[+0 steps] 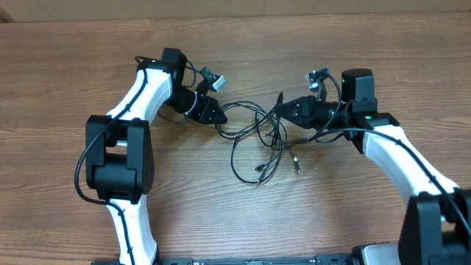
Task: Untangle cables
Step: 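Pull both grippers apart outward, stretching the black cables between them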
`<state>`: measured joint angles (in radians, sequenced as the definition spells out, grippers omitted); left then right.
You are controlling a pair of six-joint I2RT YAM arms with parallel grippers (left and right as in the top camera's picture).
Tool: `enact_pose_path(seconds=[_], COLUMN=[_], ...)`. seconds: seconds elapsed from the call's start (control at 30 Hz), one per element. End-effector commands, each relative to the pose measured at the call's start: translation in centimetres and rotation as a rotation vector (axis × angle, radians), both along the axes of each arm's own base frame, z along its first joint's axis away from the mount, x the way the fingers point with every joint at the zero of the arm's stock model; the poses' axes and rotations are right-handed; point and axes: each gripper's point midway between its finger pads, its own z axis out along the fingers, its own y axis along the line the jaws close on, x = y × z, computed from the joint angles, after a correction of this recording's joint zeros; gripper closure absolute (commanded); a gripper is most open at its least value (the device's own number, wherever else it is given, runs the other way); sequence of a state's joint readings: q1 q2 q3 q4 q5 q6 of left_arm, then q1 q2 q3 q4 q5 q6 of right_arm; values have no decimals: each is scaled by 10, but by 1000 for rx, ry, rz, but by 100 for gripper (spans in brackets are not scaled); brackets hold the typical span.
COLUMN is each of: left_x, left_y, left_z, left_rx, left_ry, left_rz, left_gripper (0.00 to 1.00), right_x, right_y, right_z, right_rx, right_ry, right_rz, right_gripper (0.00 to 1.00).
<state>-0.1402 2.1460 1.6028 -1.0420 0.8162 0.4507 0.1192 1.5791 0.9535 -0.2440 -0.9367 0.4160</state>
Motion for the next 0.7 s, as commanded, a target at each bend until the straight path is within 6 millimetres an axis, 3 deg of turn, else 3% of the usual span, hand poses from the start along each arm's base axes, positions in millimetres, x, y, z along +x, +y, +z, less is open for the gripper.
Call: enact_pose_path(seconds=[0.0, 0.17, 0.4, 0.67], left_x=[3, -1, -12, 8], left_y=[-2, -8, 2, 88], left_z=[35, 82, 160, 222], left_rx=[-34, -102, -68, 323], left_ry=[-66, -148, -341, -532], left_rz=[8, 4, 64, 612], left_gripper=[96, 96, 95, 96], right_x=[1, -23, -53, -78], right_y=[-6, 7, 4, -28], right_z=[15, 60, 110, 145], right_rx=[-23, 112, 233, 415], right_ry=[-32, -108, -196, -196], right_rz=[-37, 92, 205, 310], right_gripper=[96, 96, 96, 96])
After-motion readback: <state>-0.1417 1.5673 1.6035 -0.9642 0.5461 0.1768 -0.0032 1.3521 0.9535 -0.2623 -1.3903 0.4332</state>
